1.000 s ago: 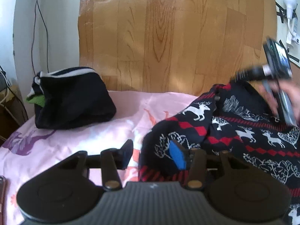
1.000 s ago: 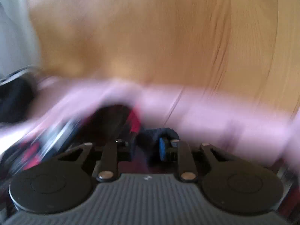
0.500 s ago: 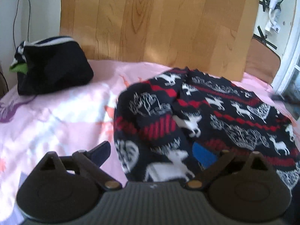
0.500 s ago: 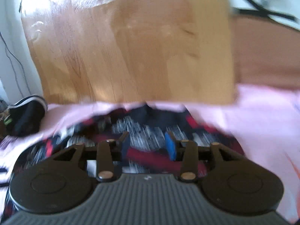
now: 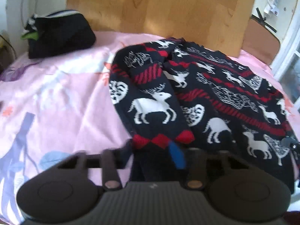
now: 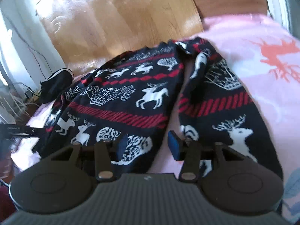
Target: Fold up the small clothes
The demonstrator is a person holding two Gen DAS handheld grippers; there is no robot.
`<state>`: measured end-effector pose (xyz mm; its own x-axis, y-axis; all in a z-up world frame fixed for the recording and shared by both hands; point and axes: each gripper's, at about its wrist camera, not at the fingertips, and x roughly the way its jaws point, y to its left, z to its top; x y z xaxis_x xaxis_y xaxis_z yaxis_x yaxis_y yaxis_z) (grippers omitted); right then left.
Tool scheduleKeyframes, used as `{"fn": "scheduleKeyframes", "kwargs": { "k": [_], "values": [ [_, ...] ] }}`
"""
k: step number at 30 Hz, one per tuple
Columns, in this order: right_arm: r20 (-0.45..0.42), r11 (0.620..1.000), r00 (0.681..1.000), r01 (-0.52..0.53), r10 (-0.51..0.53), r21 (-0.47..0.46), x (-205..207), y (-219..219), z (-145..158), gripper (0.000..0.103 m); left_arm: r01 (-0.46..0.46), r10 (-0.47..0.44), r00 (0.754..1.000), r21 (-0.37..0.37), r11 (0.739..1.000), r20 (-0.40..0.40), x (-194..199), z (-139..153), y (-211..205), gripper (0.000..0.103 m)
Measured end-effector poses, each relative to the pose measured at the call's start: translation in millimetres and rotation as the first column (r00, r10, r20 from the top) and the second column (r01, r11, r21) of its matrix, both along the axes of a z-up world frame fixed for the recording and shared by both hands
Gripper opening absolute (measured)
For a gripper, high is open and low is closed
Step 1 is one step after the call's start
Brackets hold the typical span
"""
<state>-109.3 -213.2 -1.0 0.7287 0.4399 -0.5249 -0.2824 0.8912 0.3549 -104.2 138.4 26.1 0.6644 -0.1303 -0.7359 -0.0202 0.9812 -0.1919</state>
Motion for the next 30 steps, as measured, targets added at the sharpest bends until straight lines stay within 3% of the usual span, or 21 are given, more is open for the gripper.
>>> {"fn": "scheduleKeyframes", "kwargs": {
  "k": [1,2,3,7,10,13,16,19,21,23,26,28,30],
  "values": [
    [0.013,1.000,1.000,-0.003,0.003,-0.011,4.9,5.7,-1.6,0.031,-0.014,0.013,1.000,-0.049,0.999,-0.008,-0.2,-0.5,5.2,0.013],
    [0.011,1.000,1.000,-0.023,0.023,-0.018,9.7,12.3,-3.0,0.014,-0.034,0.032,0.999,-0.101,0.994,-0.022,0.3,0.6,9.9,0.012],
    [0.015,0.999,0.999,-0.033,0.034,-0.018,13.1,16.2,-2.8,0.011,-0.052,0.050,0.998,-0.130,0.990,-0.025,-2.3,3.7,12.5,0.012],
    [0.070,0.996,0.994,-0.088,0.087,0.010,19.1,2.1,16.5,0.010,-0.024,0.033,0.998,-0.163,0.986,0.055,-35.7,31.8,11.7,0.010],
    [0.090,0.992,0.992,-0.097,0.090,0.075,17.0,-28.6,38.9,0.010,-0.020,0.031,0.996,-0.134,0.991,0.083,-69.6,48.3,14.4,0.009],
    [0.054,0.986,0.989,-0.139,0.135,0.087,15.4,-46.0,44.5,0.011,-0.073,0.079,0.996,-0.126,0.989,0.041,-96.9,48.6,24.8,0.009],
    [-0.030,0.985,0.986,-0.164,0.166,0.048,19.8,-39.7,26.4,0.011,-0.114,0.109,0.993,-0.107,0.988,-0.049,-99.4,28.8,34.8,0.011],
    [-0.102,0.991,0.987,-0.117,0.123,0.061,30.2,-39.2,9.5,0.015,-0.174,0.171,0.984,-0.067,0.983,-0.041,-90.2,28.6,53.7,0.014],
    [-0.091,0.989,0.991,-0.083,0.094,0.120,28.2,-49.0,12.6,0.017,-0.208,0.210,0.977,-0.051,0.977,0.032,-83.8,46.7,67.3,0.024],
    [-0.034,0.990,0.998,-0.040,0.045,0.136,20.2,-61.4,23.9,0.019,-0.238,0.236,0.964,0.005,0.971,0.125,-72.9,68.1,73.4,0.042],
    [0.053,0.990,0.995,0.079,-0.086,0.119,9.7,-78.7,36.8,0.039,-0.212,0.201,0.958,0.034,0.977,0.206,-46.3,87.2,63.4,0.045],
    [0.079,0.982,0.982,0.167,-0.173,0.085,5.0,-87.7,37.3,0.057,-0.148,0.139,0.964,0.022,0.989,0.228,-22.8,88.2,49.5,0.048],
    [0.081,0.974,0.971,0.225,-0.224,-0.003,10.7,-84.9,30.1,0.067,-0.064,0.059,0.972,0.017,0.998,0.227,2.7,80.3,29.2,0.049]
  ]
}}
